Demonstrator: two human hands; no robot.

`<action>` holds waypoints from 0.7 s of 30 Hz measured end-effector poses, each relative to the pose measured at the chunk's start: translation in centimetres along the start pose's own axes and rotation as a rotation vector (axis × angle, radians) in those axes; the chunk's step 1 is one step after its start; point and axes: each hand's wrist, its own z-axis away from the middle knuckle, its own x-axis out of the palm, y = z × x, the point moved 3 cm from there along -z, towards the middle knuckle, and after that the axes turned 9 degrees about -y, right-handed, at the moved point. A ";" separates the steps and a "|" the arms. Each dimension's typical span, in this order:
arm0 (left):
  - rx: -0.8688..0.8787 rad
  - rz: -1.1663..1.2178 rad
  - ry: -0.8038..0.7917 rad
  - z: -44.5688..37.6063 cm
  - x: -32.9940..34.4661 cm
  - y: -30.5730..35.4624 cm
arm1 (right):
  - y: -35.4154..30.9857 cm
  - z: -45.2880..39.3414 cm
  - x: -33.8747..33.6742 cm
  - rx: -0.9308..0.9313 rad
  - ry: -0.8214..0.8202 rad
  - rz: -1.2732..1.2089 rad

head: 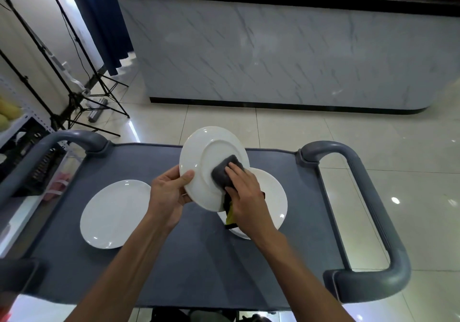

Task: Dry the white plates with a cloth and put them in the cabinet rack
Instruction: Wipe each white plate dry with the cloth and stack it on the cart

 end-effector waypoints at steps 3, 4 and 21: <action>-0.007 -0.022 -0.033 0.0 0.3 -0.2 | -1.4 -0.1 0.1 -0.039 0.035 -0.024; -0.007 -0.031 -0.045 0.0 0.4 -0.2 | -1.8 -0.3 -0.1 -0.043 0.047 -0.032; 0.204 -0.328 -0.137 1.6 0.4 0.3 | -5.2 -4.3 -2.3 -0.086 0.141 0.014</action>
